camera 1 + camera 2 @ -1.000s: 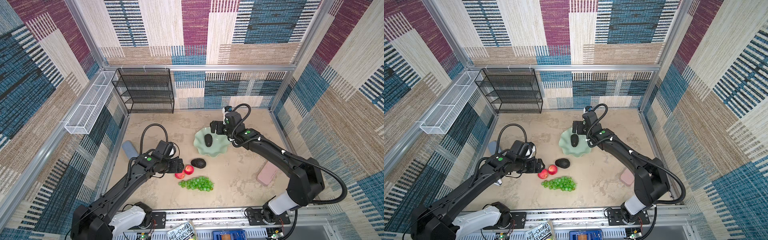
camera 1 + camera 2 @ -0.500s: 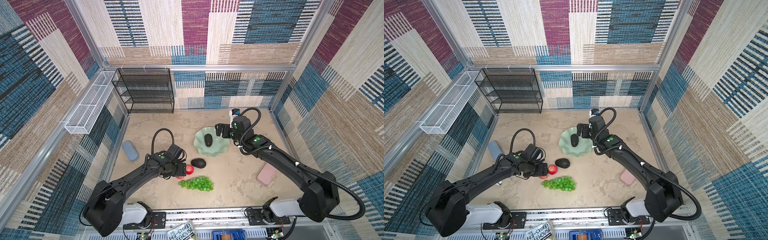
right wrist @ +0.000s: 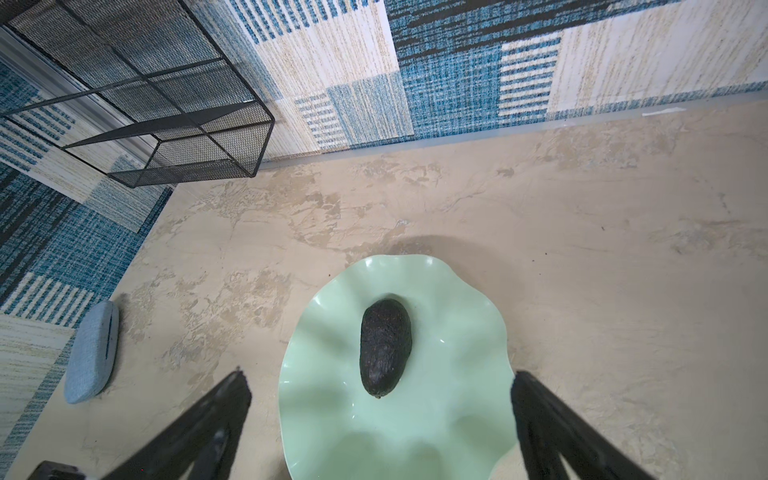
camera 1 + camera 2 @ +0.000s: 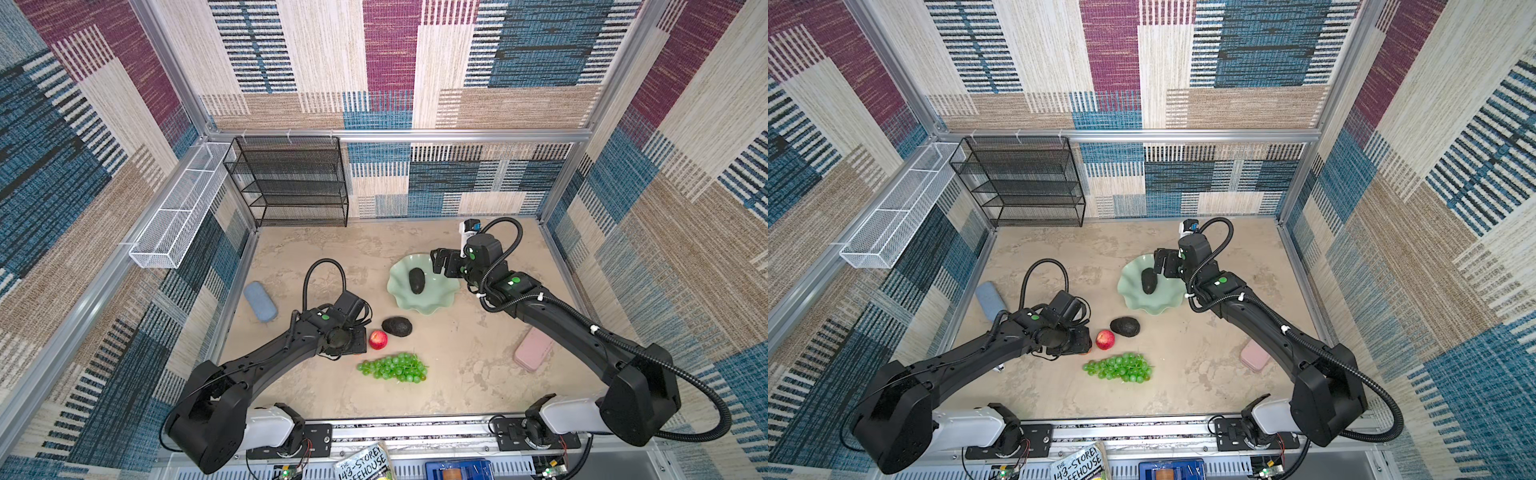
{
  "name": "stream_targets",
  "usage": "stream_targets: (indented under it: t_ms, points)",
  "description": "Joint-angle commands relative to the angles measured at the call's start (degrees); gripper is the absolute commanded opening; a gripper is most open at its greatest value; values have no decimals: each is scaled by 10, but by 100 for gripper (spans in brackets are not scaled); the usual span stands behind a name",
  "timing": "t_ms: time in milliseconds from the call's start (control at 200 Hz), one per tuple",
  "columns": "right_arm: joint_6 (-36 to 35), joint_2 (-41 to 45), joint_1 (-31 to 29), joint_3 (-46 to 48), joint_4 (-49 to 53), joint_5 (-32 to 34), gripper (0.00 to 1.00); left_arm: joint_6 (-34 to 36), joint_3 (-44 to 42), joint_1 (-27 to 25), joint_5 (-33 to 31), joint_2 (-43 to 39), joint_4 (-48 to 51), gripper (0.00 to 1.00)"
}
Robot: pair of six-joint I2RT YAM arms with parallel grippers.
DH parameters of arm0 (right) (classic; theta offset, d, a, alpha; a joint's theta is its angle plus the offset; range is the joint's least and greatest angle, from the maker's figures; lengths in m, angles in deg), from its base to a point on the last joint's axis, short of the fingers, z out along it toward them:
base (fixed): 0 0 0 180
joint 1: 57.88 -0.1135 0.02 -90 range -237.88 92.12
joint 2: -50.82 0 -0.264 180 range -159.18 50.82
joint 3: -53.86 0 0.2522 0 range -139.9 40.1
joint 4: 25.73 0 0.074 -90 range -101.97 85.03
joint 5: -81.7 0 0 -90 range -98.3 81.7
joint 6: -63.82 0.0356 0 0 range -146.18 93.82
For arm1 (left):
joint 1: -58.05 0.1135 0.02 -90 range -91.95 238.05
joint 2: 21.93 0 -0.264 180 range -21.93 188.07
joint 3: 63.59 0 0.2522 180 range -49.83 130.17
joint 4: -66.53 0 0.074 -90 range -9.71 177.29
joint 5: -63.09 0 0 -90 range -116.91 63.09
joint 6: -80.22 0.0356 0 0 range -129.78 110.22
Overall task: Place and organize the fake fruits in the fruit bowl
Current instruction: 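Grasp a red fruit with the left gripper while the right gripper hovers, then place the red fruit in the bowl with the left gripper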
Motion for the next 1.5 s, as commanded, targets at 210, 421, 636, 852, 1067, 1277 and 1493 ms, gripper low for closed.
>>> stream_targets:
  t_ms: [210, 421, 636, 852, 1067, 1277, 1493]
  points:
    - [10, 30, -1, 24, -28, 11, 100, 96, 184, 0, 1, 68, 21, 56]
    - [26, 97, -1, 75, -5, 21, 100, 127, 353, -1, 63, 246, 23, 55]
    - [48, 162, 0, 132, 20, 30, 100, 109, 466, -14, 87, 369, 32, 54]
    - [48, 187, 0, 144, 32, 36, 100, 82, 518, -23, 94, 442, 54, 53]
    - [36, 184, 0, 137, 31, 40, 100, 56, 562, -29, 82, 490, 76, 55]
    - [34, 187, 0, 134, 33, 41, 100, 46, 599, -29, 82, 528, 106, 60]
    - [27, 188, 0, 132, 35, 48, 100, 43, 609, -29, 86, 530, 110, 69]
